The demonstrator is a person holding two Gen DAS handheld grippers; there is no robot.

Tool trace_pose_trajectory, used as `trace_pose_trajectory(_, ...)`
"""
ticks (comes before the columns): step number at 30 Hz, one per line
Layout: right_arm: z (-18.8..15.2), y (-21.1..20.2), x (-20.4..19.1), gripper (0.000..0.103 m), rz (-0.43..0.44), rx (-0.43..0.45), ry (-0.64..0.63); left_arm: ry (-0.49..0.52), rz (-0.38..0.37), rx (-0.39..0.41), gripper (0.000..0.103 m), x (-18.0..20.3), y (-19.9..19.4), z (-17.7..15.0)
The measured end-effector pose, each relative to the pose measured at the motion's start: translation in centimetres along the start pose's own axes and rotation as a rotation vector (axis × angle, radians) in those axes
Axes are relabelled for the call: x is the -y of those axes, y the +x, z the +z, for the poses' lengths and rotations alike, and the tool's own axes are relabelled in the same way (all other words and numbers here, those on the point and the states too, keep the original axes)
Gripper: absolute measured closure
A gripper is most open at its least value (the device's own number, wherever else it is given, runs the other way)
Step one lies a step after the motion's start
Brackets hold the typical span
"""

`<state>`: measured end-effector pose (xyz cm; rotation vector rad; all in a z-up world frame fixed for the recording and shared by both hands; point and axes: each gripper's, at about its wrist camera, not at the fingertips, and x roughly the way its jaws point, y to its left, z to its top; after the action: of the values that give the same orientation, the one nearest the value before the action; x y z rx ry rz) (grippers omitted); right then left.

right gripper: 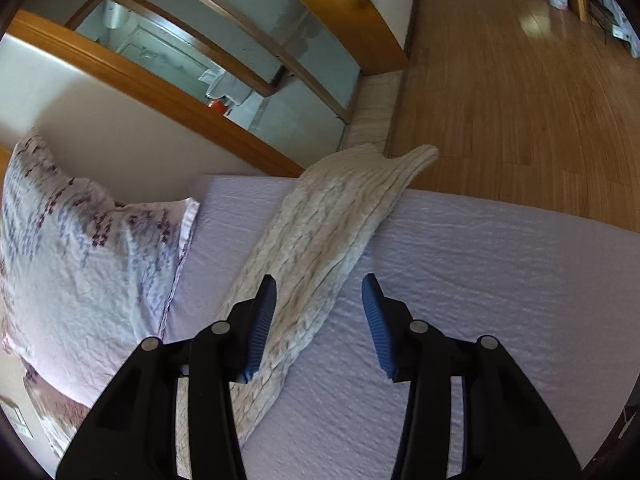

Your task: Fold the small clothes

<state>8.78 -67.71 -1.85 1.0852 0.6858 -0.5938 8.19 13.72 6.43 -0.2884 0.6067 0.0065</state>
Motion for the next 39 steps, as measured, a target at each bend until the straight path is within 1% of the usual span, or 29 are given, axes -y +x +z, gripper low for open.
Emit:
trace_pose_trajectory(2, 0.1, 0.7, 0.0, 0.070, -0.018, 0.026, 0.004, -0.040, 0.026, 0.013, 0.001, -1.7, 0.1, 0.7)
trace_pose_trajectory(3, 0.2, 1.4, 0.0, 0.091, -0.027, 0.026, 0.007, -0.055, 0.035, 0.018, 0.001, -2.6, 0.1, 0.8)
trace_pose_trajectory(4, 0.6, 2.1, 0.1, 0.096, -0.011, 0.027, 0.005, -0.067, 0.043, 0.021, 0.001, -3.4, 0.0, 0.9)
trace_pose_trajectory(5, 0.6, 2.1, -0.1, 0.096, -0.018, 0.041, -0.010, -0.081, 0.055, 0.024, 0.001, -4.3, -0.1, 1.0)
trace_pose_trajectory(6, 0.4, 1.6, -0.8, 0.096, -0.014, 0.077, -0.043, -0.092, 0.072, 0.029, 0.001, -5.0, -0.2, 1.2)
trace_pose_trajectory(8, -1.6, -0.9, -4.4, 0.097, 0.051, 0.175, -0.212, -0.134, 0.101, 0.043, 0.001, -7.0, -0.4, 1.5)
trace_pose_trajectory(10, -5.4, -3.6, -9.1, 0.097, 0.167, 0.213, -0.398, -0.202, 0.094, 0.073, 0.001, -9.2, -1.0, 1.4)
trace_pose_trajectory(12, -10.9, -6.5, -13.9, 0.097, 0.319, 0.198, -0.577, -0.290, 0.101, 0.105, 0.001, -11.6, -1.5, 1.4)
trace_pose_trajectory(14, -17.8, -8.5, -18.3, 0.097, 0.462, 0.144, -0.762, -0.354, 0.127, 0.101, 0.001, -13.4, -1.6, 1.5)
trace_pose_trajectory(16, -25.6, -9.3, -21.5, 0.097, 0.594, 0.043, -0.933, -0.404, 0.127, 0.092, 0.001, -14.8, -1.6, 1.6)
trace_pose_trajectory(17, -29.8, -9.1, -22.6, 0.097, 0.651, -0.028, -1.009, -0.422, 0.134, 0.089, 0.001, -15.4, -1.5, 1.8)
trace_pose_trajectory(19, -38.0, -7.4, -23.8, 0.092, 0.704, -0.239, -1.171, -0.444, 0.159, 0.084, 0.001, -16.5, -1.2, 2.0)
trace_pose_trajectory(20, -41.5, -6.5, -23.8, 0.092, 0.717, -0.347, -1.236, -0.464, 0.171, 0.075, 0.001, -17.2, -1.0, 2.1)
trace_pose_trajectory(21, -43.7, -6.2, -23.7, 0.085, 0.721, -0.406, -1.279, -0.486, 0.175, 0.069, 0.001, -18.0, -0.8, 2.1)
trace_pose_trajectory(22, -44.9, -6.4, -23.3, 0.075, 0.726, -0.411, -1.303, -0.512, 0.179, 0.062, 0.003, -18.9, -0.6, 2.2)
trace_pose_trajectory(23, -44.8, -6.6, -23.0, 0.068, 0.740, -0.376, -1.304, -0.545, 0.188, 0.055, 0.007, -19.9, -0.4, 2.3)
trace_pose_trajectory(24, -44.2, -6.8, -22.7, 0.050, 0.751, -0.328, -1.290, -0.574, 0.196, 0.050, 0.009, -21.0, -0.2, 2.4)
trace_pose_trajectory(25, -43.0, -7.3, -22.2, 0.034, 0.755, -0.283, -1.263, -0.607, 0.204, 0.042, 0.014, -22.0, 0.2, 2.5)
trace_pose_trajectory(26, -42.3, -7.7, -22.4, 0.031, 0.752, -0.252, -1.231, -0.639, 0.199, 0.036, 0.018, -23.0, 0.5, 2.5)
trace_pose_trajectory(28, -39.7, -7.8, -21.5, 0.030, 0.733, -0.230, -1.175, -0.702, 0.208, 0.028, 0.022, -25.0, 1.1, 2.6)
trace_pose_trajectory(29, -38.9, -8.4, -21.3, 0.030, 0.717, -0.215, -1.152, -0.739, 0.197, 0.048, 0.025, -26.0, 1.2, 2.5)
trace_pose_trajectory(31, -37.0, -8.5, -20.2, 0.028, 0.687, -0.184, -1.115, -0.791, 0.205, 0.074, 0.031, -27.5, 1.1, 2.6)
trace_pose_trajectory(33, -35.7, -8.5, -19.1, 0.027, 0.665, -0.159, -1.084, -0.841, 0.194, 0.091, 0.035, -28.9, 1.3, 2.9)
trace_pose_trajectory(34, -35.0, -8.4, -18.8, 0.026, 0.662, -0.153, -1.067, -0.866, 0.196, 0.092, 0.041, -29.5, 1.4, 3.1)
trace_pose_trajectory(35, -34.5, -8.4, -18.3, 0.026, 0.663, -0.150, -1.052, -0.890, 0.206, 0.084, 0.054, -30.1, 1.5, 3.3)
trace_pose_trajectory(36, -34.2, -8.1, -18.0, 0.026, 0.662, -0.150, -1.041, -0.911, 0.225, 0.065, 0.062, -30.6, 1.7, 3.5)
trace_pose_trajectory(37, -34.0, -8.0, -17.9, 0.026, 0.663, -0.148, -1.037, -0.924, 0.232, 0.045, 0.080, -31.0, 2.0, 3.8)
trace_pose_trajectory(38, -33.8, -8.1, -17.7, 0.026, 0.663, -0.145, -1.038, -0.924, 0.239, 0.037, 0.091, -30.8, 2.0, 4.2)
trace_pose_trajectory(39, -33.8, -8.1, -17.7, 0.026, 0.664, -0.144, -1.043, -0.893, 0.240, 0.051, 0.091, -29.9, 1.8, 5.0)
